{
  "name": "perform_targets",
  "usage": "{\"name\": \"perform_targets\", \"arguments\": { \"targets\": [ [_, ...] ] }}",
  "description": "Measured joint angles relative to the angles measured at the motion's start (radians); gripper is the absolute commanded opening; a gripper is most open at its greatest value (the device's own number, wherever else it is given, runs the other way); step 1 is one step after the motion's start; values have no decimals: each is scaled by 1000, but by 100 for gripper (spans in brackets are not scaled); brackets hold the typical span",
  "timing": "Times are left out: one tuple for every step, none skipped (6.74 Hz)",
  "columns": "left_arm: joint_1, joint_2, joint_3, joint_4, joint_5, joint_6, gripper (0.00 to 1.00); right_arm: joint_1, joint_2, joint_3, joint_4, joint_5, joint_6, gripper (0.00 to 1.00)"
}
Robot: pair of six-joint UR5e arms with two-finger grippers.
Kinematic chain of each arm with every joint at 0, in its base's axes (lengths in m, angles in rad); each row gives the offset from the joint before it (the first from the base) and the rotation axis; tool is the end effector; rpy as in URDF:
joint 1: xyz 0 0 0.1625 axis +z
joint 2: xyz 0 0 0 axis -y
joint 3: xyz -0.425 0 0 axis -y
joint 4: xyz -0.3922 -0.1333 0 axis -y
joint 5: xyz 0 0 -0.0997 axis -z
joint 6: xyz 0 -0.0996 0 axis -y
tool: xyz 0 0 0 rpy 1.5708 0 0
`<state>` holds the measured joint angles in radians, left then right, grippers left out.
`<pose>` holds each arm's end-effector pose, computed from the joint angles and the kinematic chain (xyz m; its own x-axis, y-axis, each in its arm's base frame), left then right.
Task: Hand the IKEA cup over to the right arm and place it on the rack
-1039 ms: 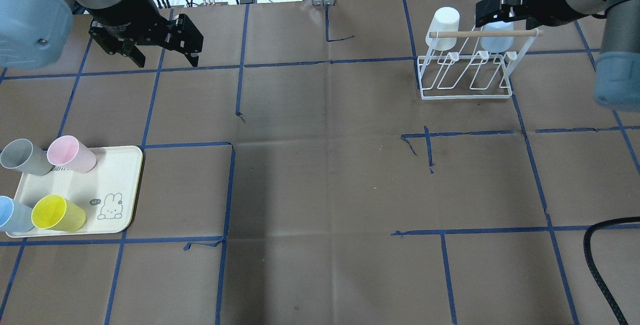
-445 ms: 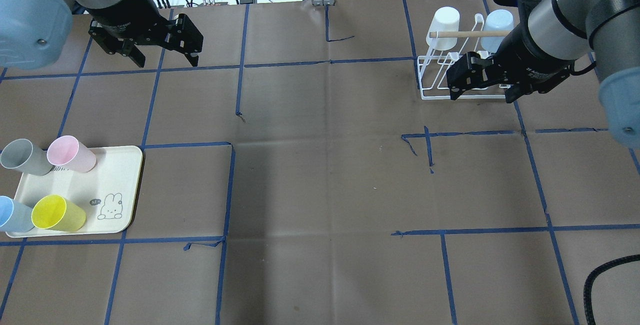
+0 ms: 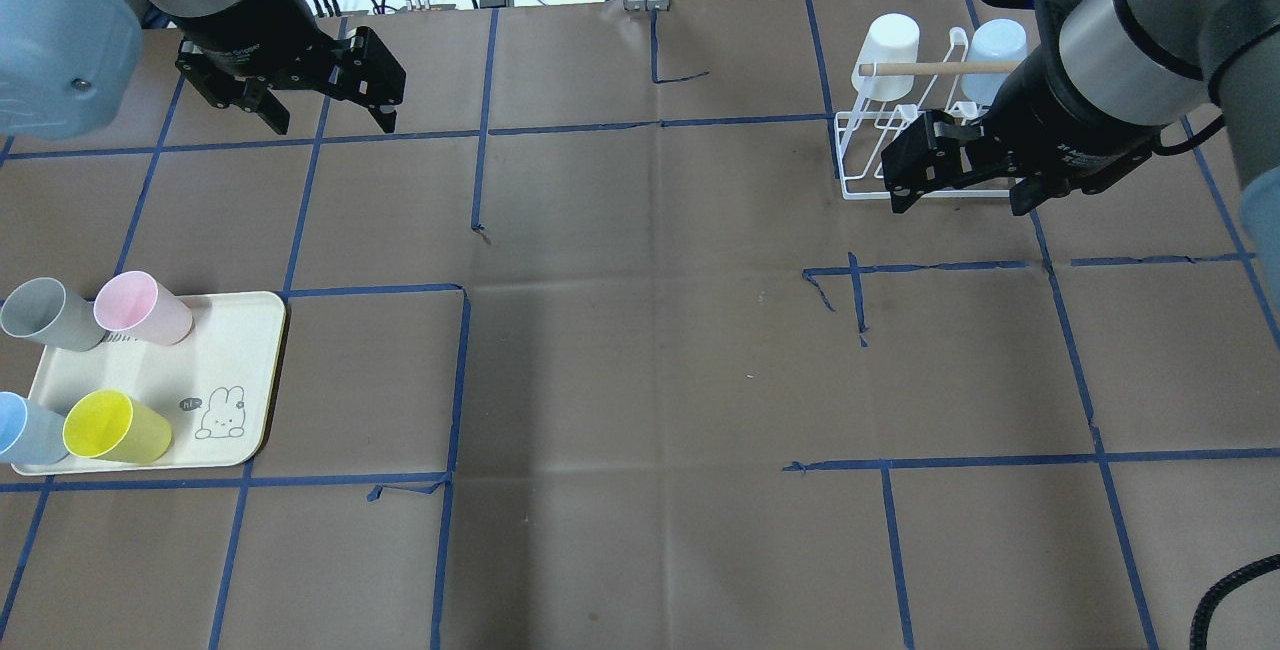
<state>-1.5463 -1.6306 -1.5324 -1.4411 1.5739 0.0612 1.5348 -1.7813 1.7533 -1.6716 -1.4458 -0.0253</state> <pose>-0.1200 -0.5305 0.4901 -0.9993 0.0360 -0.0097 0.0368 0.9935 -0.1077 0.1307 -0.4198 0.5039 -0.9927 -0.0054 -0.1203 0.0106 0.9913 -0.1315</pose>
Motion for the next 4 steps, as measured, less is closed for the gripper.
{"name": "perform_targets", "arguments": {
  "targets": [
    [0, -1, 0, 0, 0, 0, 100, 42, 45, -35, 12, -30, 18, 100],
    [0, -2, 0, 1, 0, 0, 100, 92, 91, -59, 10, -85, 47, 100],
    [0, -1, -1, 0, 0, 0, 100, 122, 116, -69, 6, -120, 72, 100],
    [0, -1, -1, -1, 0, 0, 100, 131, 128, -71, 1, -131, 82, 100]
  ]
}}
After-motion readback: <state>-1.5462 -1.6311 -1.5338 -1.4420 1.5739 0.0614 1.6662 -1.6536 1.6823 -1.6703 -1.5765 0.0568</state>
